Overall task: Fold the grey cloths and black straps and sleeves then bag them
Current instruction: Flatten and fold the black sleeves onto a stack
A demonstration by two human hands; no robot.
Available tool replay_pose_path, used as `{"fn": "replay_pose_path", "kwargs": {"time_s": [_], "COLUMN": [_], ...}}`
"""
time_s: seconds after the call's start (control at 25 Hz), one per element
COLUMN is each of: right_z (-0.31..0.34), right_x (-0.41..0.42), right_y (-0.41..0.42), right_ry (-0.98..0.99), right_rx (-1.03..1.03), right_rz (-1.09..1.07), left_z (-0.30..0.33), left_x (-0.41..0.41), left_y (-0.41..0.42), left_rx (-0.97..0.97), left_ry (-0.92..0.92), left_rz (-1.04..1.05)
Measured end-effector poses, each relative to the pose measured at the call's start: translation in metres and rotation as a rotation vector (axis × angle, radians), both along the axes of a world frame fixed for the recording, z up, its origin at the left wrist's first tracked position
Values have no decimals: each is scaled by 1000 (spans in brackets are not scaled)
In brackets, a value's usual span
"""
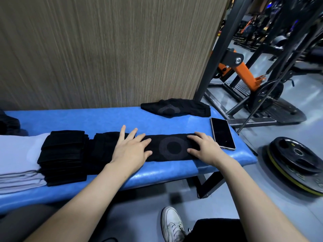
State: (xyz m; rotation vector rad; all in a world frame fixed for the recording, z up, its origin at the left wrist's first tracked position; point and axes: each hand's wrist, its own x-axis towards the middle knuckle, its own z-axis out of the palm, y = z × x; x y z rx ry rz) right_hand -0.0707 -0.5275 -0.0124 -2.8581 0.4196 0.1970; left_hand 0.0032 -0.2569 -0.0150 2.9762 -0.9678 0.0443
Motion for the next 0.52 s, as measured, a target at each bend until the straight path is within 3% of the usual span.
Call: {"fn": "replay_pose_path", "kwargs": {"time_s": [0.28,0.4,0.52], "right_z": [6,7,7], "right_x": [-2,-1,2], "right_y": [-4,2,2], "right_ry": [-121,-74,-134], "right_rx": [40,10,137], "right_rz": [-278,-293,-320], "left_z": [5,6,5], "left_x": [0,1,0], "left_y": [4,7,9], "left_rx": [-82,-76,-97], "left_ry": [-47,-18,-11], "left_rz": [-12,-22,-30]}}
